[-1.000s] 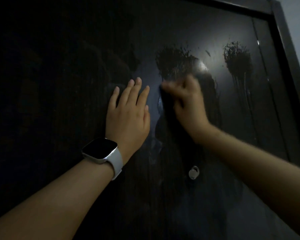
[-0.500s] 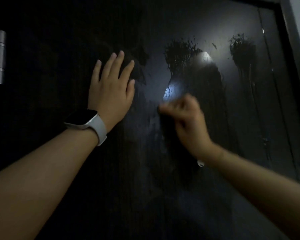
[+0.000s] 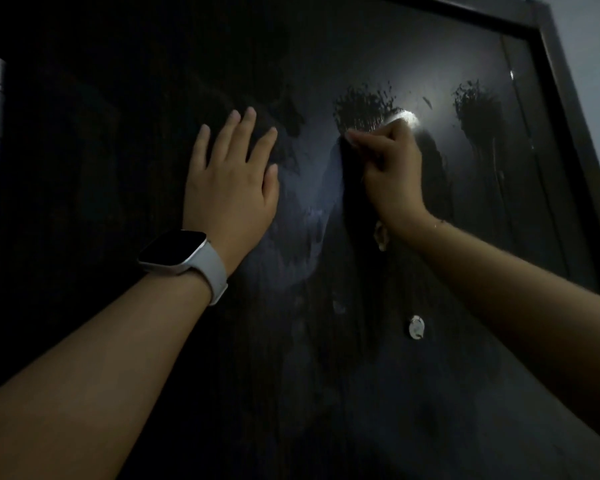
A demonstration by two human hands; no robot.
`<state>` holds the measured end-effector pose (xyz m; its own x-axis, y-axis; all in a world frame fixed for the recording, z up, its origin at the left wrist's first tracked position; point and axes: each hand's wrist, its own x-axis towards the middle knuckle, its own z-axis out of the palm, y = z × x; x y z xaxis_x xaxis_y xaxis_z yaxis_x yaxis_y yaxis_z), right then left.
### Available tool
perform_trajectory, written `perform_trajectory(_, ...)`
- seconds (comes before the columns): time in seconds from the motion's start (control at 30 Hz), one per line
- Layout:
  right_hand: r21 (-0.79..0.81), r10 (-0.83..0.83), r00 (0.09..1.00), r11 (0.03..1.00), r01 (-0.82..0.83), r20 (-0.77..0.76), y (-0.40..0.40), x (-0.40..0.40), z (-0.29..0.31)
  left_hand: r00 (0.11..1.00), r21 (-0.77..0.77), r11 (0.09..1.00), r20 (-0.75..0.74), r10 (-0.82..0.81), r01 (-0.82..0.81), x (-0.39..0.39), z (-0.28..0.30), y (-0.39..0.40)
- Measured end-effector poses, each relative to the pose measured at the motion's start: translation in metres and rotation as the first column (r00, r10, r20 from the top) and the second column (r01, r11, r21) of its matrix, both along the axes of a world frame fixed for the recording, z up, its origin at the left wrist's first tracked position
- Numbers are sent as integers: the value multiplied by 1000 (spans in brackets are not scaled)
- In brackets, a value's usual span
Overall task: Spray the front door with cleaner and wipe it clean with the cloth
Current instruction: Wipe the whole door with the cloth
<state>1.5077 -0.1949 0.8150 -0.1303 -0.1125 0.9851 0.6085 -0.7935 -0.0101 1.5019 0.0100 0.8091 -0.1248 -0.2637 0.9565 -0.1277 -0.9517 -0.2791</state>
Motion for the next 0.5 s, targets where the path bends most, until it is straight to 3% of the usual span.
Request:
perform_trajectory(0.07, -218, 21, 998, 976, -9, 54, 18, -6, -35, 1000, -3, 1000, -2, -6, 6, 0, 0, 0)
perform_trajectory(0.1, -396, 38, 998, 918, -18, 44, 23, -7, -61, 1000, -5, 1000, 4, -12, 12, 0, 0, 0)
perform_trajectory(0.17, -707, 5, 1000, 707, -5, -2, 17, -14, -100, 999, -5, 1000, 21, -27, 27, 0, 0, 0)
perform_trajectory(0.2, -787, -31, 999, 616, 13, -8, 5, -15, -97, 999, -4, 999, 22, -31, 32, 1, 0, 0)
perform_trajectory(0.23, -809, -71, 997, 586, 57, 20, -8, -12, -82, 999, -6, 999, 22, -35, 35, 1, 0, -1)
perform_trajectory(0.3, -642, -108, 991, 755, 133, 79, -26, -5, -37, 999, -15, 999, 23, -39, 40, 1, 0, -1)
perform_trajectory(0.37, -265, -88, 996, 960, 89, 14, -32, -4, 17, 999, -24, 999, 23, -30, 31, 1, 0, -1)
perform_trajectory(0.43, 24, -12, 999, 1000, 13, -44, -19, -1, 48, 1000, -35, 999, 19, -12, 12, 0, 0, -1)
perform_trajectory(0.5, -13, 24, 1000, 1000, -23, 12, 13, 3, 43, 1000, -41, 999, 14, 11, -10, 0, 0, -1)
